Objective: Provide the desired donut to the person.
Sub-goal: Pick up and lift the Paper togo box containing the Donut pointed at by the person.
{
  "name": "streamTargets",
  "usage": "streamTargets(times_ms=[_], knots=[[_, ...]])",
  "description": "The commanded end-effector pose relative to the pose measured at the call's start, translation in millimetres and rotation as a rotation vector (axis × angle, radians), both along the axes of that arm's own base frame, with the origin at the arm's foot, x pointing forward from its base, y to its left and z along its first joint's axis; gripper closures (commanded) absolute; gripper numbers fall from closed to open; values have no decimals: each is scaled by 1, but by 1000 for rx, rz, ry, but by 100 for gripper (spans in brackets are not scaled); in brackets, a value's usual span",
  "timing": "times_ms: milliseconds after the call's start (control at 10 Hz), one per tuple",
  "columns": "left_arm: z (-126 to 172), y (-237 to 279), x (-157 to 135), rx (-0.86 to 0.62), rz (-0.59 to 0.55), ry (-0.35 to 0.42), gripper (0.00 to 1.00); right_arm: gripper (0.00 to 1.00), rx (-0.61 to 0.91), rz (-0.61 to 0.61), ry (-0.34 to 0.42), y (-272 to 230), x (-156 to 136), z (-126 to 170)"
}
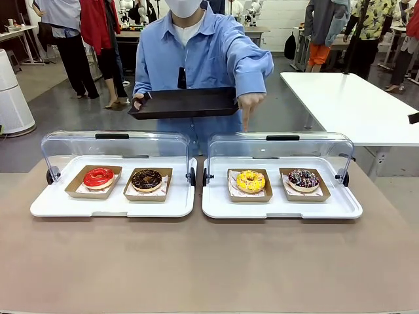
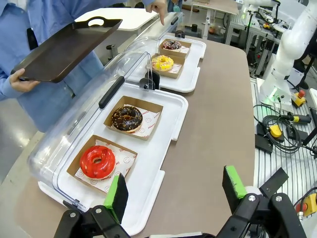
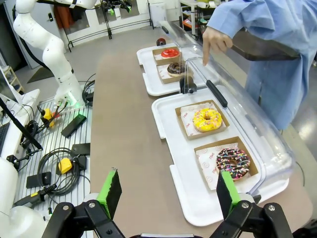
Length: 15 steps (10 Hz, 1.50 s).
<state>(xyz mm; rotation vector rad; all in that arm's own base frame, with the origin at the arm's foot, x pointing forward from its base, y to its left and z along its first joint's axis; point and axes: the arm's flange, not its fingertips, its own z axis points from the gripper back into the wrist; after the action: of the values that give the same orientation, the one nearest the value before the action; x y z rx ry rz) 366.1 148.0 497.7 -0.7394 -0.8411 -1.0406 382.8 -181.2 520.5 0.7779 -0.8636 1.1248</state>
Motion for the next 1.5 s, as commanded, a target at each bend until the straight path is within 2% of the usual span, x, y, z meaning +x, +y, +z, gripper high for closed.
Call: streamTargets(times_ms=[0, 500, 800, 900, 1000, 1200, 1400], knots=[[0, 1, 0, -17, 0, -17, 0, 0, 20, 1, -8, 1, 0, -2], [0, 1, 0, -17, 0, -17, 0, 0, 0, 0, 0, 0, 0, 0], [0, 1, 0, -17, 0, -17, 0, 0, -215, 141, 56, 81, 32, 41], [0, 1, 0, -17, 0, -17, 0, 0, -278, 176, 57, 116, 42, 51], [0, 1, 0, -17, 0, -17, 0, 0, -366, 213, 90, 158, 52, 55], [0, 1, 0, -17, 0, -17, 0, 0, -535, 222, 134, 228, 69, 47], [0, 1, 0, -17, 0, -17, 0, 0, -647, 227, 145, 289, 83, 28]])
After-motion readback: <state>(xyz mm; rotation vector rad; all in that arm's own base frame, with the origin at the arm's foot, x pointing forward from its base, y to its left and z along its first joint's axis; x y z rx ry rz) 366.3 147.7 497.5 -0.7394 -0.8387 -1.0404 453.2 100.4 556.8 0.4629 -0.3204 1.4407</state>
